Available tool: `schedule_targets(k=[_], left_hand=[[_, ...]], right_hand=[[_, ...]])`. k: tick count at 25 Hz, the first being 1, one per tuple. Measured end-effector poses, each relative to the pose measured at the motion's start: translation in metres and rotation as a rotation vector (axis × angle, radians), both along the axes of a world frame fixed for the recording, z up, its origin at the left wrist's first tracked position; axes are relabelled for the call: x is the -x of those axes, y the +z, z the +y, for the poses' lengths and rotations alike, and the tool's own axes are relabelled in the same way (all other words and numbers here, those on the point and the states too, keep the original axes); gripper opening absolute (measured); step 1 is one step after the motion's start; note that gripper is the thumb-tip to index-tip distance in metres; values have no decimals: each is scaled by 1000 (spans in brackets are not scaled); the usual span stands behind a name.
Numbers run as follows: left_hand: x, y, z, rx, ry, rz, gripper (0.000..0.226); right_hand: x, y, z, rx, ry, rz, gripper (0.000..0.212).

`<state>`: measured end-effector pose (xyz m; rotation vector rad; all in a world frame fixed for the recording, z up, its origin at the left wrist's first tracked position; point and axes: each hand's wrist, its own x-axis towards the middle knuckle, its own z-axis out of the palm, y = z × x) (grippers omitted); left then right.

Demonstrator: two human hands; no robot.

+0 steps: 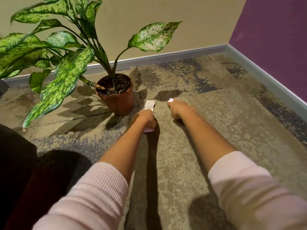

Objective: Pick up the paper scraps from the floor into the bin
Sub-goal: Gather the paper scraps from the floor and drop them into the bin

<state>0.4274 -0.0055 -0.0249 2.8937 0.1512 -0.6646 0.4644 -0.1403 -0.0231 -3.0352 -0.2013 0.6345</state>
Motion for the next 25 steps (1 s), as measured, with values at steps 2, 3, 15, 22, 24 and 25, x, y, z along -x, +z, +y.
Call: schedule_targets(k=[2,3,15,22,24,25], left_hand=[[10,0,-7,-54,-57,-62,35],[16,0,-11,-36,-68,-88,35],[129,0,-27,-43,-275,-272,26],[183,-2,-11,246,-173,-68,23],[199,-3,-4,393,-103,26,17],[205,-4,-1,469,-62,61,16]], right_hand=[[17,-1,1,-1,-7,-128,36],[26,-1,1,-15,7,-178,35],[161,3,-36,-151,5,-328,22],[235,-5,-51,-194,-49,-241,30],[254,-8,-54,-191,-47,-221,29],[262,-10,-56,-202,-48,-207,30]])
